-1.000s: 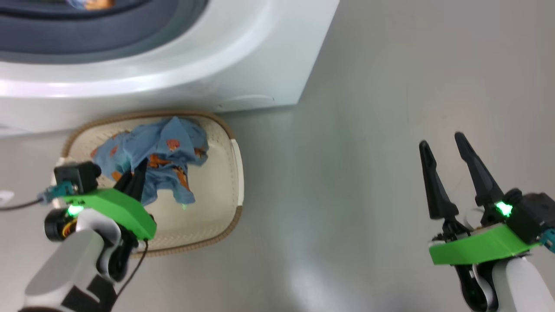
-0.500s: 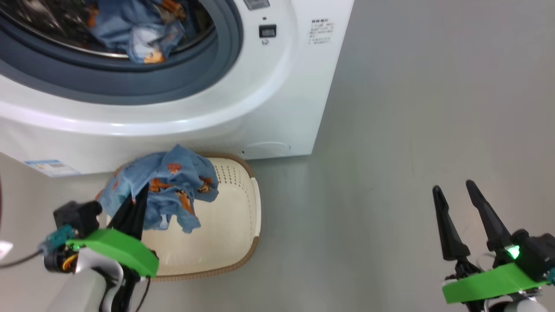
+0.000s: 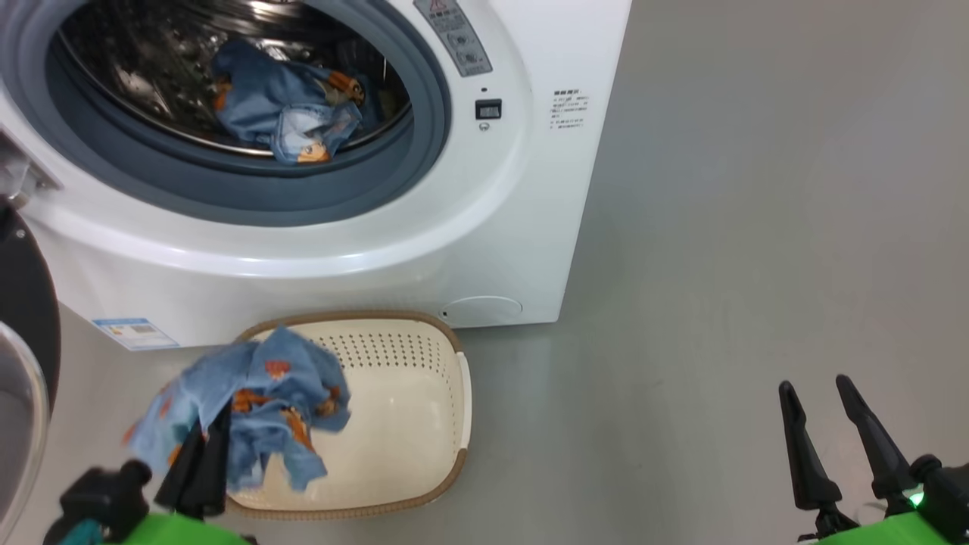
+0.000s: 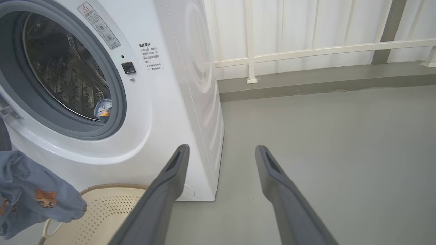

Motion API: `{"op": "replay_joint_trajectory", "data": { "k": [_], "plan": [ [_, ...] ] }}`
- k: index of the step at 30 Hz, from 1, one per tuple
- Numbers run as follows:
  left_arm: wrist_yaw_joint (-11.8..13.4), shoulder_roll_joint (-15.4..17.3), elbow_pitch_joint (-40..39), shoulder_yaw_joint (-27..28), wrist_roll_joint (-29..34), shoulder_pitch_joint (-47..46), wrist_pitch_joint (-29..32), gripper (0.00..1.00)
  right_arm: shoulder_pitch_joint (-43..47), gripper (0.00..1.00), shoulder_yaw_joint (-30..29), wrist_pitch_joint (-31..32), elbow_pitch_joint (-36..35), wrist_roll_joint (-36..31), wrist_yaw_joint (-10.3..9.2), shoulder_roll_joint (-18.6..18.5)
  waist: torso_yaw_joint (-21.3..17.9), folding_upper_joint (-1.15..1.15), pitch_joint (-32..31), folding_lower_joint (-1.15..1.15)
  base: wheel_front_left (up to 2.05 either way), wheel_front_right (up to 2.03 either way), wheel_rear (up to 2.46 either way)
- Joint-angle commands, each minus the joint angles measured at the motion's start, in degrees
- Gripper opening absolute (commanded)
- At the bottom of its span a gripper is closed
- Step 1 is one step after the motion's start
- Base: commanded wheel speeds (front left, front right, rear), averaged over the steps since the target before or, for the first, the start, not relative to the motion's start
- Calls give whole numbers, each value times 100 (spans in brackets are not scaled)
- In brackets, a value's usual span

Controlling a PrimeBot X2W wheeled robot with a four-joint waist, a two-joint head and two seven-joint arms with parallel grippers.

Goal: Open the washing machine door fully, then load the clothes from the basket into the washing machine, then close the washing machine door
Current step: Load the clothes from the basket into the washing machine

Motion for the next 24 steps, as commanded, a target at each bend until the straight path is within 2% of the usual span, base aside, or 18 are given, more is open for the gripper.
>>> {"op": "replay_joint_trajectory", "data": {
  "k": [1,7,13,24],
  "plan": [
    [-14,39,-306,333,110,87,-61,0,66,100,85,-27,-147,32,16,-83,4,0,-77,0,0,0,0],
    [-14,-210,-830,624,395,585,-61,0,162,100,46,-27,-163,48,16,-95,7,0,-143,0,0,0,0],
    [-14,-326,-1095,664,397,754,-61,0,194,100,50,-27,-167,53,16,-94,19,0,-162,0,0,0,0],
    [-14,-259,-1110,581,97,9,-61,0,-18,100,136,-27,-205,31,16,-75,-7,0,207,0,0,0,0]
  ]
}}
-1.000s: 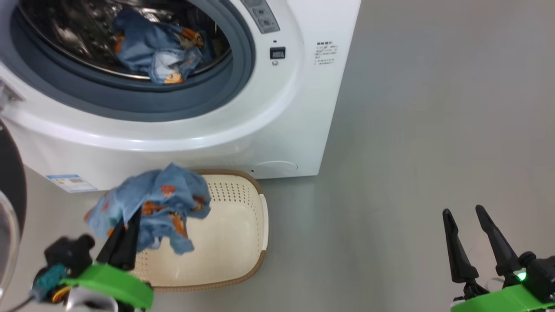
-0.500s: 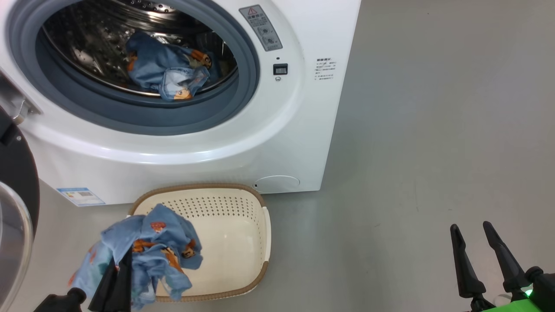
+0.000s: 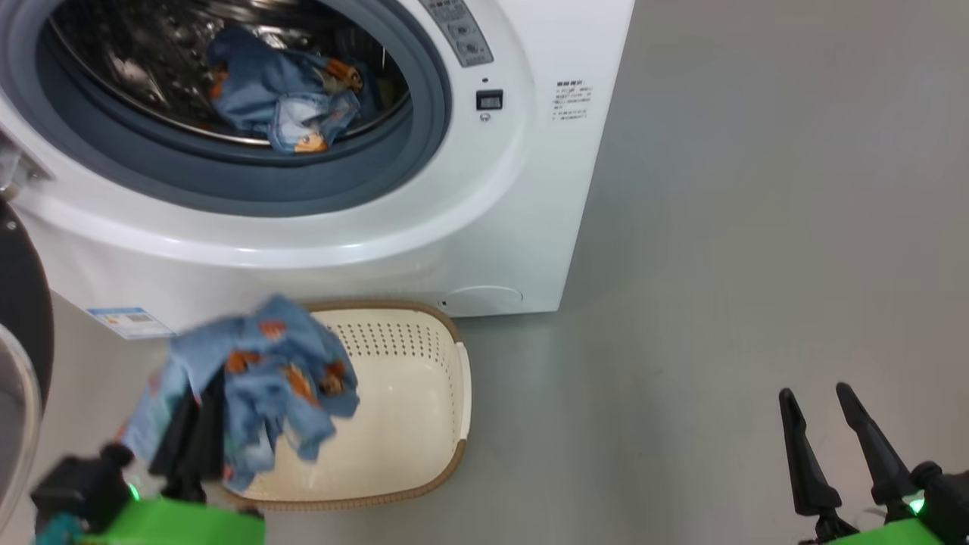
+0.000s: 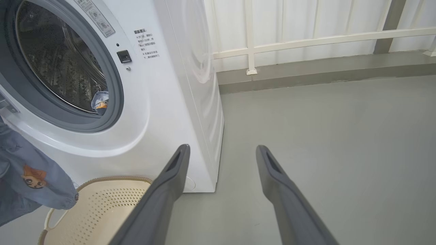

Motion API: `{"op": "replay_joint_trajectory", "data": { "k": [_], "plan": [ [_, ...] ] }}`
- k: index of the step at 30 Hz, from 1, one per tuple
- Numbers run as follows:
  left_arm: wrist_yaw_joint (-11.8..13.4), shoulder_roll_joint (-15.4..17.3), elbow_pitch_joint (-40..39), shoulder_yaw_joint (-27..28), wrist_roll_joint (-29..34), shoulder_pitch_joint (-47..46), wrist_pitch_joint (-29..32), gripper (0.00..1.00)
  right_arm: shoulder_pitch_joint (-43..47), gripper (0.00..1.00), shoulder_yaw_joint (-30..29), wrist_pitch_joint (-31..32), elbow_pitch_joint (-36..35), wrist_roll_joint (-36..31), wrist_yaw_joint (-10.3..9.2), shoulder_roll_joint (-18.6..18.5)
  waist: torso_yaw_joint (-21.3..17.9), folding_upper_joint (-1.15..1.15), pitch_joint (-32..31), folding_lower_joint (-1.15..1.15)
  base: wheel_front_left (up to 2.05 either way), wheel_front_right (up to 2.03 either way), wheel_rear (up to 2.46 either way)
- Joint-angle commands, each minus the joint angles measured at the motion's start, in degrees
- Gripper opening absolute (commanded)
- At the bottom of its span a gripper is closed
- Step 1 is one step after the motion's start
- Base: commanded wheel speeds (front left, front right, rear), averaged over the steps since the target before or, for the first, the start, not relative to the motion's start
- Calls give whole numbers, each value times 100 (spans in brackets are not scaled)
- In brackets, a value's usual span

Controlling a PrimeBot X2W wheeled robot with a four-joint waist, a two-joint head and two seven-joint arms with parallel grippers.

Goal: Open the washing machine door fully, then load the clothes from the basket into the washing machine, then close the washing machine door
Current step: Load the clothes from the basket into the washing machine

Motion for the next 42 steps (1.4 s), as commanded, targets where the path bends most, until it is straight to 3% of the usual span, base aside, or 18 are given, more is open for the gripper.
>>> {"op": "replay_joint_trajectory", "data": {
  "k": [1,7,14,19,22,33,37,42],
  "plan": [
    [-14,128,-155,246,-108,-412,-61,0,-223,100,160,-27,-166,-8,16,-75,-30,0,165,0,0,0,0],
    [-14,265,-55,430,-126,-1363,-61,0,-452,100,220,-27,-191,-27,16,-30,-128,0,518,0,0,0,0],
    [-14,435,589,451,-204,-2883,-61,0,-764,100,283,-27,-198,-41,16,63,-269,0,959,0,0,0,0],
    [-14,619,1503,289,-340,-3971,-61,0,-990,100,330,-27,-201,-43,16,135,-409,0,1274,0,0,0,0],
    [-14,781,2506,67,-392,-4768,-61,0,-1150,100,379,-27,-197,-37,16,192,-555,0,1501,0,0,0,0],
    [-14,1094,4684,-544,-520,-6479,-61,0,-1487,100,562,-27,-210,-17,16,336,-996,0,2038,0,0,0,0],
    [-14,1239,4878,-573,-447,-6995,-61,0,-1581,100,609,-27,-212,-1,16,367,-1109,0,2175,0,0,0,0],
    [-13,1407,4348,-212,-100,-7449,-61,0,-1683,100,660,-27,-236,12,16,400,-1198,0,2339,0,0,0,0]
  ]
}}
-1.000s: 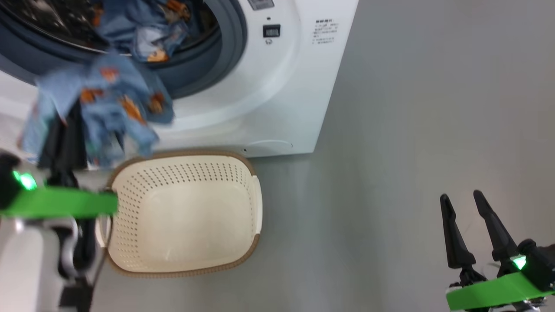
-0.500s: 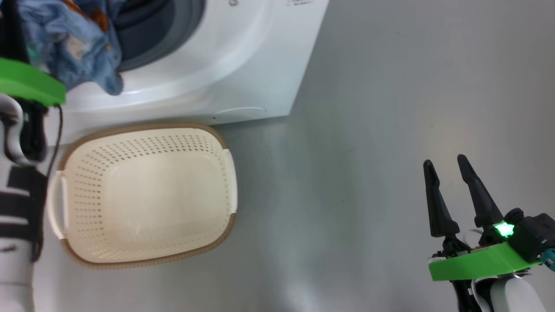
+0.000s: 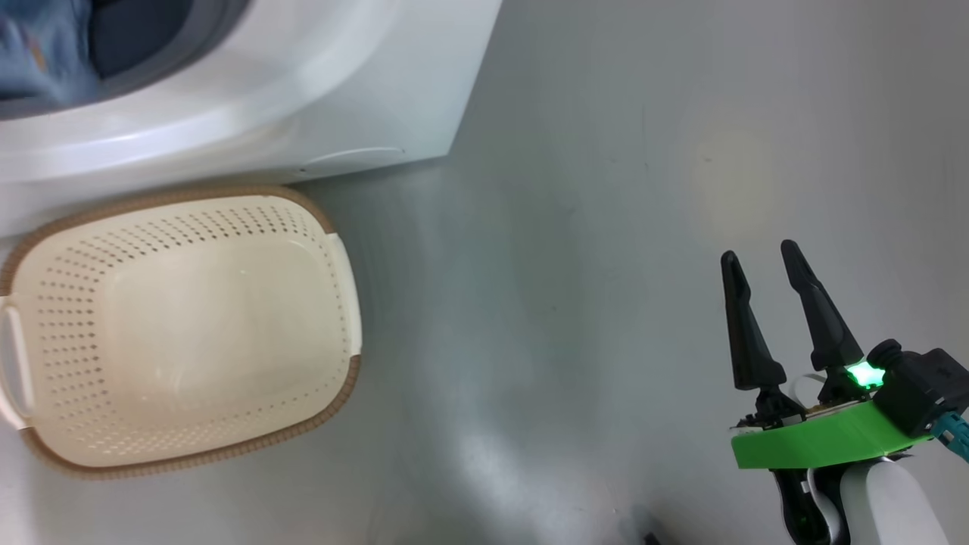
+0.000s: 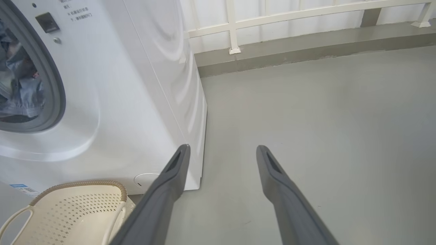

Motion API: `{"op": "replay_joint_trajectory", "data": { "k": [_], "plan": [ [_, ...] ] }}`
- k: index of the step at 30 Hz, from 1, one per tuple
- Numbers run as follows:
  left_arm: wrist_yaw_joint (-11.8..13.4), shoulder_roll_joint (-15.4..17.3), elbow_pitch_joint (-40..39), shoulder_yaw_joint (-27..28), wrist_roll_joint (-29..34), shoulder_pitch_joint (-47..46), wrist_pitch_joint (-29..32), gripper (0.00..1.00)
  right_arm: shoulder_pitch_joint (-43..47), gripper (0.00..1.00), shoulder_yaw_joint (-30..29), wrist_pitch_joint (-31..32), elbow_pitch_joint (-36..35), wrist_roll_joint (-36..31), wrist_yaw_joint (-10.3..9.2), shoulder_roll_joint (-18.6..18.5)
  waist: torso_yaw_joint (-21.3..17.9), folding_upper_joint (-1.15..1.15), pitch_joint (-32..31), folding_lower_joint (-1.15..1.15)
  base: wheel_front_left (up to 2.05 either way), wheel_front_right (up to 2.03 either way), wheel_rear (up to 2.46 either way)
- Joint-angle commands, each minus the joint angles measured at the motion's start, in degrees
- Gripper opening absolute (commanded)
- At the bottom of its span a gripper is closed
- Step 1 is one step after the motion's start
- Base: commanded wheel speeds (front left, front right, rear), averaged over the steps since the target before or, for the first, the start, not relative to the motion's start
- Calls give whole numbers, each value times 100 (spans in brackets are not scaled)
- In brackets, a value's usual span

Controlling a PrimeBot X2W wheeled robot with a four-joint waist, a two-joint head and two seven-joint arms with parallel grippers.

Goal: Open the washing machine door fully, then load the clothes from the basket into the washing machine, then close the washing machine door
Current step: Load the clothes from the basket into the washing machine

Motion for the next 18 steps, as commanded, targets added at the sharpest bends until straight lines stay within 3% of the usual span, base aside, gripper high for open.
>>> {"op": "replay_joint_trajectory", "data": {
  "k": [1,7,8,9,10,18],
  "plan": [
    [-12,319,-302,221,130,-161,-30,0,-57,100,148,-27,-155,13,16,13,-95,0,127,0,0,0,0],
    [-13,201,-561,645,493,17,-30,0,-92,100,173,-27,-158,9,16,39,-110,0,208,0,0,0,0],
    [-13,171,-405,623,503,83,-30,28,-93,100,178,-27,-147,7,16,41,-102,0,205,0,0,0,0],
    [-13,171,-260,588,554,116,-30,92,-91,100,181,-27,-141,4,16,44,-93,0,204,0,0,0,0],
    [-13,173,-144,545,600,132,-30,100,-92,100,188,-27,-138,2,16,45,-86,0,206,0,0,0,0],
    [-14,139,513,405,554,32,-30,100,-112,100,198,-27,-128,-9,16,53,-31,0,184,0,0,0,0]
  ]
}}
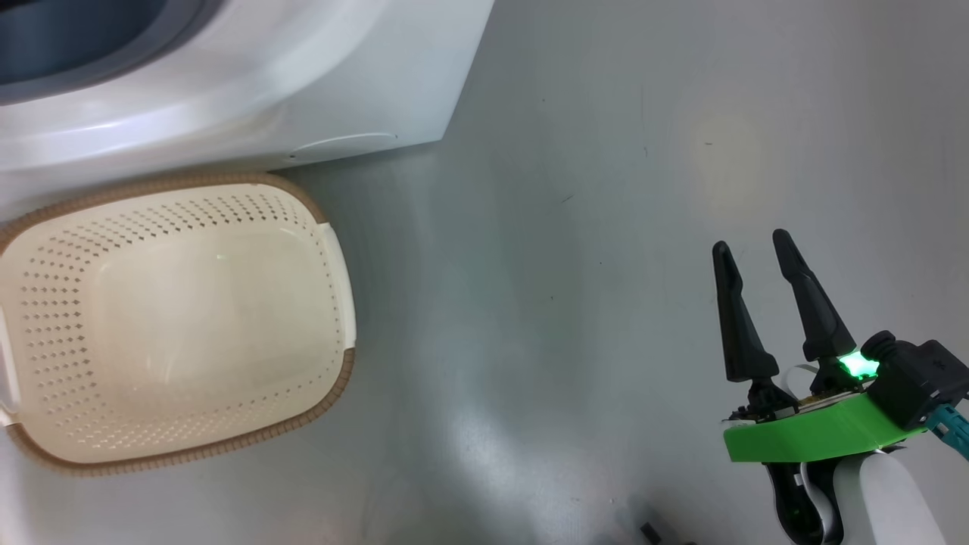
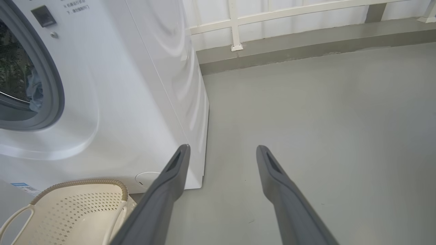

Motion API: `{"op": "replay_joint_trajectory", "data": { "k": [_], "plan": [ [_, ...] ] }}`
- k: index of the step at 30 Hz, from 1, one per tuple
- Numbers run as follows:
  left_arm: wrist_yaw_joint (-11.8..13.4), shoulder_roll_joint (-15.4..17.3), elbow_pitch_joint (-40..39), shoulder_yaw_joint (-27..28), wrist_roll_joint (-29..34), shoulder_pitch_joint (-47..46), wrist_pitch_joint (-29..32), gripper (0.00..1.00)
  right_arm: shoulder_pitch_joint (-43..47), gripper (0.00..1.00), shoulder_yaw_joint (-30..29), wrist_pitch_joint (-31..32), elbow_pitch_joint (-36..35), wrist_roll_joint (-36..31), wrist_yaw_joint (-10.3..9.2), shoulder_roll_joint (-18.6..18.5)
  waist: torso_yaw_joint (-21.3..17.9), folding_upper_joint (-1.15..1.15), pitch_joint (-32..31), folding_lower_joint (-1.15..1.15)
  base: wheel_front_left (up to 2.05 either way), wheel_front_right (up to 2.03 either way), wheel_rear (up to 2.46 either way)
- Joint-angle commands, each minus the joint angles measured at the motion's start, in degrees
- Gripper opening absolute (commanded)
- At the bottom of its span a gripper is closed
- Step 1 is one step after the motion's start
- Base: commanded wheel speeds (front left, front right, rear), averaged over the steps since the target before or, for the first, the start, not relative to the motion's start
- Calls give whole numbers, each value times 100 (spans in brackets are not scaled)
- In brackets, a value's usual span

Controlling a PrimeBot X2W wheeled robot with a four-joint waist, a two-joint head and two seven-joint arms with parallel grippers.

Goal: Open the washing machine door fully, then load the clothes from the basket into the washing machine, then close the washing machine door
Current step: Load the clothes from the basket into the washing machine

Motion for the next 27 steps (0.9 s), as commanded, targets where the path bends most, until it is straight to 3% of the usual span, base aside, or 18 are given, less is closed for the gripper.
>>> {"op": "replay_joint_trajectory", "data": {
  "k": [1,15,27],
  "plan": [
    [-14,271,-75,47,-39,-42,-29,100,2,100,131,-27,-107,-11,16,2,7,0,-13,0,0,0,0],
    [-14,175,117,58,-197,311,-29,100,19,100,147,-27,-102,-36,16,-7,64,0,-94,0,0,0,0],
    [-14,-152,-451,371,-194,1182,-29,100,62,100,72,-27,-95,-66,16,-125,316,0,-289,0,0,0,0]
  ]
}}
